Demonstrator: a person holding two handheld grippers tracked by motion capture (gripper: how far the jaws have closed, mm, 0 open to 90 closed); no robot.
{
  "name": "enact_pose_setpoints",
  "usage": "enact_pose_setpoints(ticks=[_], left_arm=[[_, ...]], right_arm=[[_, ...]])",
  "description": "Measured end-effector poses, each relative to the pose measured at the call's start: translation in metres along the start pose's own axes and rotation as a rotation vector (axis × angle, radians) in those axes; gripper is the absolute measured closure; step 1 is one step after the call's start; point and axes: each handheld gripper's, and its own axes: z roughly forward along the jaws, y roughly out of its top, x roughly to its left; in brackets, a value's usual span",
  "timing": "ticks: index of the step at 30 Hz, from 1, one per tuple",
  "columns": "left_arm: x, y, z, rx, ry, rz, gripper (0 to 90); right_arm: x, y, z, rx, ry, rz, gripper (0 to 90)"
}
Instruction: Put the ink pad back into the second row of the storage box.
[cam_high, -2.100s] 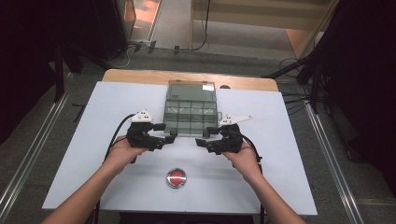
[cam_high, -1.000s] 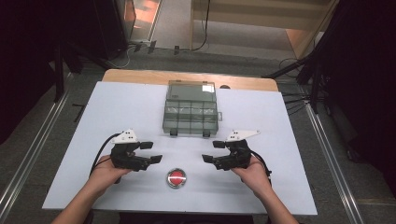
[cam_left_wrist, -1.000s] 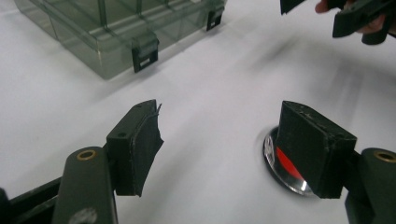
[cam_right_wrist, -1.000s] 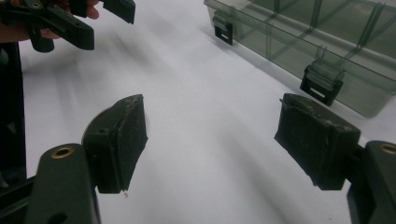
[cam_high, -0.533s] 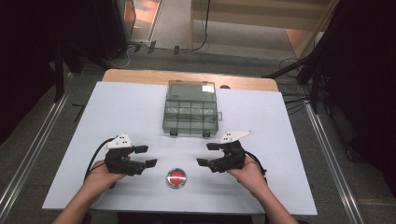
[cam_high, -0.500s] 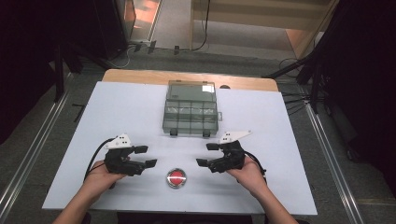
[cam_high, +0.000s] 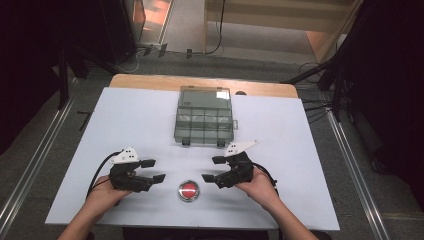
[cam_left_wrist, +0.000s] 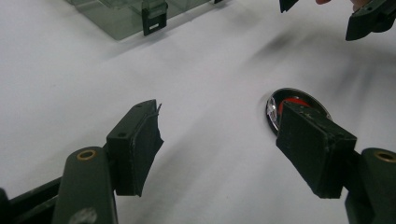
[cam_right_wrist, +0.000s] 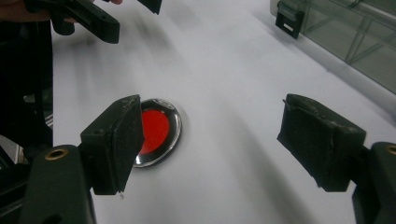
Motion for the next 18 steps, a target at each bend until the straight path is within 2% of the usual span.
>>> enact_pose_setpoints(ticks=[3,18], left_arm=[[0.0,-0.001,-0.001,0.0,0.0,-0.003,29.9],[0.004,-0.004,-0.003,0.001,0.008,-0.018,29.9]], right_arm=[[0.002,0.001,0.003,0.008,0.0,-0.015,22.6],[0.011,0.005,0.015,0.058,0.016,-0.029,21.2]])
